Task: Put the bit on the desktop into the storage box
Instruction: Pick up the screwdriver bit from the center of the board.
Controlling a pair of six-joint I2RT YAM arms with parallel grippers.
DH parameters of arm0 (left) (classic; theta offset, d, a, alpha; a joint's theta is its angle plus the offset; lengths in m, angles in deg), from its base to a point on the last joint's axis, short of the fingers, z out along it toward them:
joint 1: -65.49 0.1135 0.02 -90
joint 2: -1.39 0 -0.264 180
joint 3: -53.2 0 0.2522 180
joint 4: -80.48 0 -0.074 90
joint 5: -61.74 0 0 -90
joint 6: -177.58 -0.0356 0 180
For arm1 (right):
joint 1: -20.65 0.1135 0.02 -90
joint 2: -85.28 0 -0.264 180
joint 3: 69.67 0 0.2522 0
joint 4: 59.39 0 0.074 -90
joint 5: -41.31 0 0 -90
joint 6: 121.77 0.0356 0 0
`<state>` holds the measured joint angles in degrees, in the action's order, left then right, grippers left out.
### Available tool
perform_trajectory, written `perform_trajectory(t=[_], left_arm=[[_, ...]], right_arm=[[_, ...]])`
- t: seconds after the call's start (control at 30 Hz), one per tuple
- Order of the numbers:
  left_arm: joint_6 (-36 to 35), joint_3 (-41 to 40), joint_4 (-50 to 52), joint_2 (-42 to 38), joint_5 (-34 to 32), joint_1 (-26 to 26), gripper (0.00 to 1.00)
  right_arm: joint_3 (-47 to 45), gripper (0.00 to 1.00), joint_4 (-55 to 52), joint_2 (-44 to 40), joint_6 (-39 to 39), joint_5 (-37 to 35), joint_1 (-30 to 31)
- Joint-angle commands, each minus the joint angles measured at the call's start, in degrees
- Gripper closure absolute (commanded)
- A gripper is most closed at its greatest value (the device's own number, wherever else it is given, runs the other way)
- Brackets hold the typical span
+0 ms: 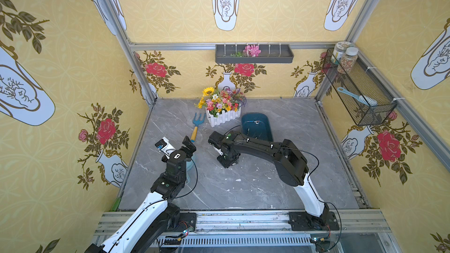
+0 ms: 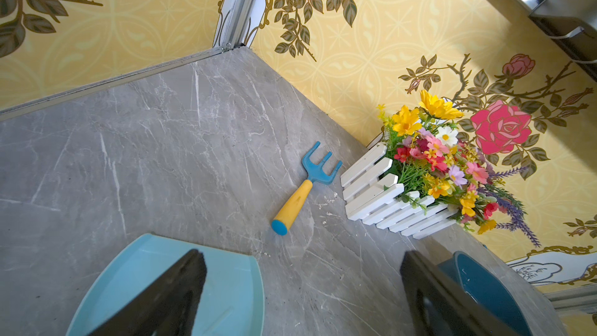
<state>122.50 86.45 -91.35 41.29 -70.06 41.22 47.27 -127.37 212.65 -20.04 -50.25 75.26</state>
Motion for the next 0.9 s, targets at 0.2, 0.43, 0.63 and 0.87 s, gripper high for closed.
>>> perform_trajectory(t=[0.2,0.43,0.63,0.87], left_arm=[[-0.4,0.3,-0.02,0.35,0.07,0.17,0.0],[-0.46,0.38,-0.08,0.66,0.58,0.19,0.0],[-0.46,0.29,0.08,0.62,0.54,0.18,0.0],[-0.73,0.47,0.49,0.53,0.79,0.19,0.0]], right_arm=[[0.63,0.68,-0.71,1.28,0.23,-0.74,0.03],[0.71,0.69,-0.72,2.16,0.23,-0.89,0.01],[0.55,0.72,-0.37,2.79,0.4,-0.75,0.04],[0.46,0.8,0.05,3.57,0.55,-0.73,0.03]])
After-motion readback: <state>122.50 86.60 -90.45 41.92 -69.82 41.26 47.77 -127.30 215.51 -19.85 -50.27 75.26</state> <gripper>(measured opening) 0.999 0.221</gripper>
